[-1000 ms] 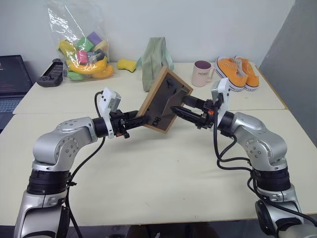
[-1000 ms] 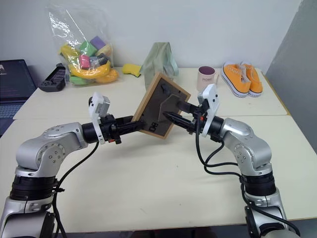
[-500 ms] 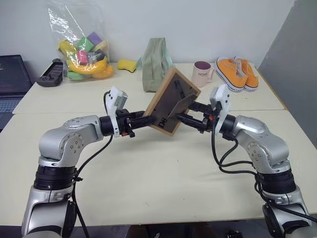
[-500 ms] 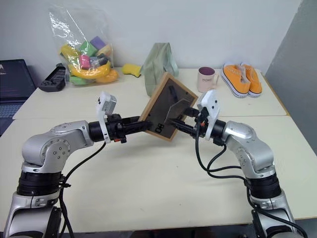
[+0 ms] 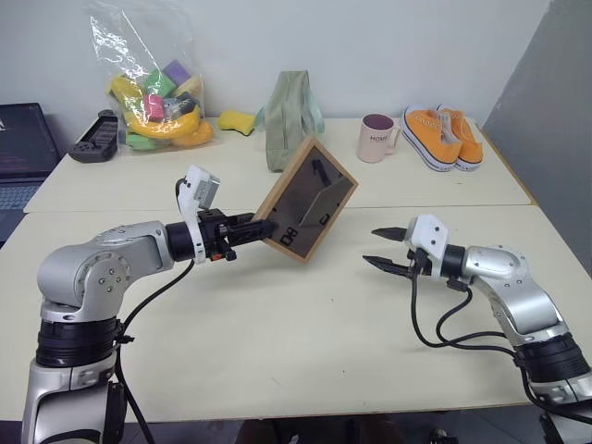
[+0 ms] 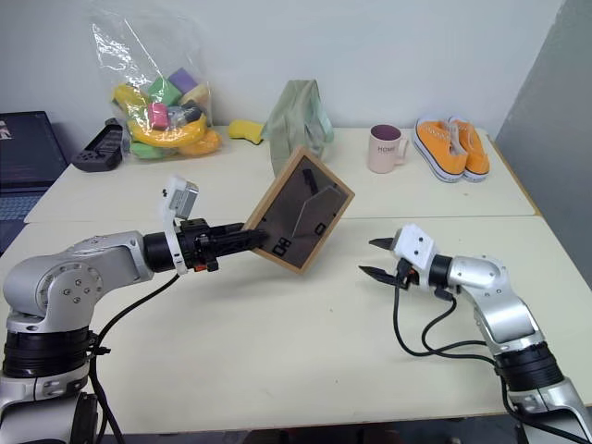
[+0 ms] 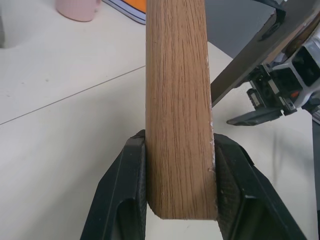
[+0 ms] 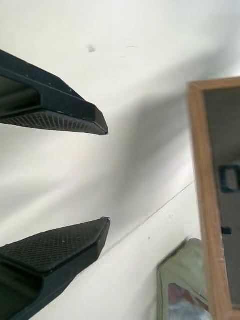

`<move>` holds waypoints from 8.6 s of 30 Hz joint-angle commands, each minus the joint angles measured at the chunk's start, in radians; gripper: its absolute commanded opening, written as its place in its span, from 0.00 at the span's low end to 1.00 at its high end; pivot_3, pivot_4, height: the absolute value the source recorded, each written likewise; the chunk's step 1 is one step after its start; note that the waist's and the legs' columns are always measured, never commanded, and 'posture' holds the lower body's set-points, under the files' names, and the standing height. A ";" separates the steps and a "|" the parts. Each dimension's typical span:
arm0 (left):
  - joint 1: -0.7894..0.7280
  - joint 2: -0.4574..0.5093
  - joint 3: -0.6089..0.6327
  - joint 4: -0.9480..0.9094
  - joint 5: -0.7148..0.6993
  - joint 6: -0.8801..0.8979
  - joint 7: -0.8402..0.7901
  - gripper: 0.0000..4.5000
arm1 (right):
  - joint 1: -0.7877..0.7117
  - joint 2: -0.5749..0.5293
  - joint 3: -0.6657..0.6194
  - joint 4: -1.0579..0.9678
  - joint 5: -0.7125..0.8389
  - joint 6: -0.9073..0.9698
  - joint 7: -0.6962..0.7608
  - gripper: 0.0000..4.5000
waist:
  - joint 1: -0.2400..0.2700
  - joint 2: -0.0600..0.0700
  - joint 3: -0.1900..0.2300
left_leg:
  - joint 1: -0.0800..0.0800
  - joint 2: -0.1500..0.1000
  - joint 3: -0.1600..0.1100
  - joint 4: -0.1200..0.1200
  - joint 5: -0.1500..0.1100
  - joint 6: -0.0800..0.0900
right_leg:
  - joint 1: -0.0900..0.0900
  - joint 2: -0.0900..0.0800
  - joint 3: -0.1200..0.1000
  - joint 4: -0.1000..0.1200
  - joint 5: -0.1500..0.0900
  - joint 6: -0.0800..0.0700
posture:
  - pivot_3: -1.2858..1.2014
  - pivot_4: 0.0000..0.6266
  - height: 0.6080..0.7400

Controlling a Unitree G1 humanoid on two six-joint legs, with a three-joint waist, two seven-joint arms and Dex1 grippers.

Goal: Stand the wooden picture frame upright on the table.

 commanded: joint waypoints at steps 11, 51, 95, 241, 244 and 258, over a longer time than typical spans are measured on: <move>-0.021 -0.134 0.243 0.056 -0.331 0.426 0.251 0.30 | -0.144 -0.017 -0.007 0.398 -0.596 -0.987 -0.485 0.61 | -0.005 0.000 0.000 | 0.001 0.001 0.000 0.001 0.000 0.000 | 0.000 0.000 0.000 0.001 0.000 0.000 | 0.52 0.24 1.00; 0.197 -0.052 0.031 0.031 -1.138 0.175 0.693 0.30 | -0.316 0.036 0.111 0.438 -1.072 -1.107 -1.147 0.95 | -0.030 0.000 0.000 | 0.005 0.000 0.000 0.002 0.000 -0.001 | 0.001 -0.002 0.000 0.010 0.000 0.000 | 0.52 0.24 1.00; 0.269 0.075 -0.008 0.021 -1.138 0.214 0.533 0.30 | -0.551 -0.063 0.435 0.651 -1.424 -1.117 -1.708 0.95 | -0.052 0.000 0.000 | 0.005 0.000 -0.001 0.001 0.000 -0.001 | 0.000 -0.001 0.000 0.011 0.000 0.000 | 0.52 0.24 1.00; 0.771 0.127 0.457 -0.592 -0.518 -0.259 0.169 0.93 | -0.484 0.426 0.159 0.763 0.292 -0.526 0.061 0.29 | -0.044 -0.005 0.042 | 0.011 -0.003 -0.023 0.012 0.006 0.003 | 0.018 0.001 -0.003 0.018 0.001 0.000 | 0.52 0.24 1.00; 0.788 0.131 0.466 -0.598 -0.513 -0.265 0.168 0.93 | -0.458 0.438 0.111 0.675 0.369 -0.313 0.141 0.29 | -0.044 -0.005 0.042 | 0.011 -0.003 -0.022 0.007 0.007 0.003 | 0.015 0.001 -0.001 0.017 0.001 0.000 | 0.52 0.24 1.00; 0.805 0.156 0.489 -0.606 -0.536 -0.290 0.192 0.93 | -0.340 0.474 0.038 0.596 0.365 0.100 0.276 0.29 | -0.045 -0.005 0.042 | 0.009 -0.004 -0.016 0.000 0.007 0.002 | 0.009 0.002 0.002 0.014 0.000 -0.001 | 0.52 0.24 1.00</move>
